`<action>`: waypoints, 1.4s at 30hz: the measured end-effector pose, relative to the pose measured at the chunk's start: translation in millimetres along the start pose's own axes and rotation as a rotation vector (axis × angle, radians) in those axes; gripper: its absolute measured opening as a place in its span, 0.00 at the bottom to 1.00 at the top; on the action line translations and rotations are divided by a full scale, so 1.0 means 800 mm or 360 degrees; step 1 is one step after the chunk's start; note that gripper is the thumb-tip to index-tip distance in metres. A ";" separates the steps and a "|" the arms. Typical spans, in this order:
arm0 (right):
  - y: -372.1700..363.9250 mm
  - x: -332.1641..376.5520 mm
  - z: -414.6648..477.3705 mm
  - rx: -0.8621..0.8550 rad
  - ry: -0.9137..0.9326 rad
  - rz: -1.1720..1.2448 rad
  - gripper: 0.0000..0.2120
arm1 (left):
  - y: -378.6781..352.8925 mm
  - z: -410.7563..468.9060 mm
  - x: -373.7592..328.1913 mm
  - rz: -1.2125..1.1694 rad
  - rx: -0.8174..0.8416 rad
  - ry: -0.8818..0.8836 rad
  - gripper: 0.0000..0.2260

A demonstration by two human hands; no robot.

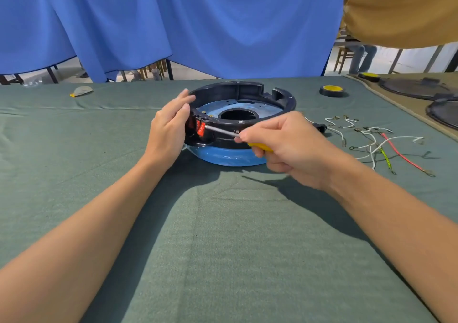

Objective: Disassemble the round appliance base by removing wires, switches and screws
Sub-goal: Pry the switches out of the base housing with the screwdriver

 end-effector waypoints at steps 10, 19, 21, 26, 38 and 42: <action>-0.039 0.028 -0.016 -0.0214 0.0733 -0.1241 0.19 | -0.001 0.003 0.004 0.0013 -0.0002 -0.0001 0.14; -0.034 0.042 -0.015 -0.0458 0.0859 -0.1296 0.17 | -0.002 0.002 0.004 0.0036 -0.0021 -0.0002 0.15; -0.039 0.039 -0.017 -0.0389 0.0816 -0.1344 0.18 | -0.003 0.002 0.003 0.0042 -0.0019 0.0003 0.15; -0.053 0.044 -0.022 -0.0266 0.0867 -0.1322 0.20 | 0.000 0.000 0.001 0.0041 0.0002 -0.0011 0.15; -0.004 0.055 -0.036 -0.0206 0.0566 -0.1379 0.10 | -0.002 0.000 0.001 0.0057 -0.0004 0.0007 0.15; -0.013 0.048 -0.029 -0.0252 0.0674 -0.1106 0.10 | -0.004 -0.003 -0.002 0.0168 -0.0046 -0.0031 0.15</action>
Point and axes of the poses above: each hand's wrist, its own z-axis towards the middle knuckle, its own y-axis out of the back of the hand, x = y × z, the point moved 3 cm from there along z, towards the middle knuckle, and after that the axes turned 1 degree about x, right-handed, at the moved point
